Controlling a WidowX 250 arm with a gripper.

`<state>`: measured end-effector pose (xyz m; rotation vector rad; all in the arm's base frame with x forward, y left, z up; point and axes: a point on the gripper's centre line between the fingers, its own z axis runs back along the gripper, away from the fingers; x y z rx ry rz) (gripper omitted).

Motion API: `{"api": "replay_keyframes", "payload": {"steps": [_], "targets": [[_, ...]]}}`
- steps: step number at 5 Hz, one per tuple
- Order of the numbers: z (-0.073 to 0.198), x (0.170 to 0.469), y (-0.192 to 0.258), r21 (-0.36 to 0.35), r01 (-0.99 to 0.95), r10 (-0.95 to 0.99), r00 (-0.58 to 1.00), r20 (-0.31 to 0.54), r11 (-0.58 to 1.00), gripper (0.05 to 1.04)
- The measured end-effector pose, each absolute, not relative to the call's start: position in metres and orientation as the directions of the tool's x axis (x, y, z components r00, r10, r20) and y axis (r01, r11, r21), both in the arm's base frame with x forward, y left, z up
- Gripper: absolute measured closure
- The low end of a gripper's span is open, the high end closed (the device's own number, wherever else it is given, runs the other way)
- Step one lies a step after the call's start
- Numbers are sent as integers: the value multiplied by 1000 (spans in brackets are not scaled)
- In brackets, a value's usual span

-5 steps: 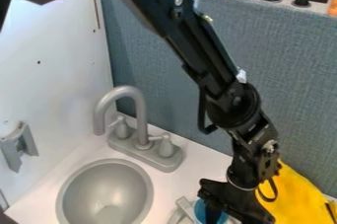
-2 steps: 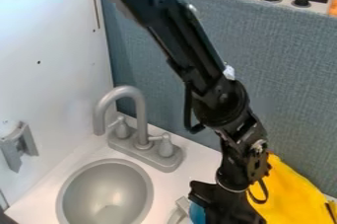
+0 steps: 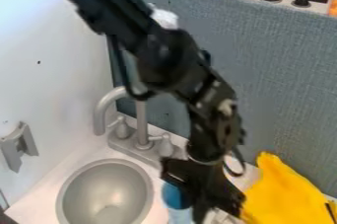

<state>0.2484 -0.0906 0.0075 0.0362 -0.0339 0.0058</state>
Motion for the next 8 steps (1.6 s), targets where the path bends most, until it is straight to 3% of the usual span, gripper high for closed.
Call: {"api": "replay_keyframes", "payload": {"steps": [2,4,5,7,8], "targets": [[-31,234,-10,89,-160,169,981,-94,983,983],[-69,226,3,41,-84,89,984,-154,996,983],[-73,229,-5,-31,-20,16,991,-131,999,983],[-77,231,-8,-48,-17,12,994,-109,999,960],[-85,226,-8,37,-34,39,988,-151,999,757]]}}
